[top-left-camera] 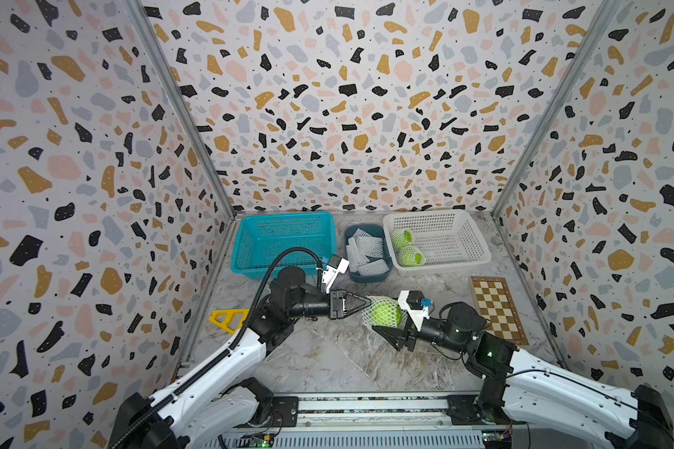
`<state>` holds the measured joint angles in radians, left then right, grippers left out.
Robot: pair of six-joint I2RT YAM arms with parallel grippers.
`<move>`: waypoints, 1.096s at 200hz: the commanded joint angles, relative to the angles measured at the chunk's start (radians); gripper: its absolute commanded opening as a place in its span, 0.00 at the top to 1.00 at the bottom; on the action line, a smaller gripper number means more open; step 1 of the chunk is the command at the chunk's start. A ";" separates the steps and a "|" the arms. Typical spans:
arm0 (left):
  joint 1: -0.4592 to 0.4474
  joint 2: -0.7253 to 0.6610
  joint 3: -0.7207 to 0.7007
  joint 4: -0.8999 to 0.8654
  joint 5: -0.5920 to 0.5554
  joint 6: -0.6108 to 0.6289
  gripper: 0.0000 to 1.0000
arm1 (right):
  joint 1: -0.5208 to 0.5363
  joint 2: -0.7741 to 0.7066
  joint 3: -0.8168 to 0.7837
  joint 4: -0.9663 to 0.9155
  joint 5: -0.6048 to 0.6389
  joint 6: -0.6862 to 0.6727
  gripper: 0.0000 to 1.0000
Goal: Sleeve custard apples in foam nets
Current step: Adjust the foam net on the custard apple.
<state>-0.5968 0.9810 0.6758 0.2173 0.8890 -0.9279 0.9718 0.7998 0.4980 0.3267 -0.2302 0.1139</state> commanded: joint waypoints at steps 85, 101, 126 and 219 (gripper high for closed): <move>-0.005 -0.014 -0.010 0.006 -0.027 0.015 0.82 | -0.050 -0.037 -0.010 0.043 -0.069 0.051 0.24; -0.005 -0.022 -0.012 -0.009 -0.048 0.025 0.60 | -0.053 -0.037 -0.004 0.035 -0.069 0.056 0.24; 0.000 -0.058 -0.014 -0.081 -0.137 0.047 0.38 | -0.079 -0.040 0.005 0.020 -0.088 0.082 0.24; 0.051 -0.197 -0.039 -0.339 -0.414 0.145 0.25 | -0.302 0.053 0.105 -0.073 -0.147 0.217 0.24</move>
<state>-0.5507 0.8024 0.6533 -0.0601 0.5499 -0.8204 0.7258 0.8154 0.5323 0.2832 -0.3679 0.2676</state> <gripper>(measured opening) 0.743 0.762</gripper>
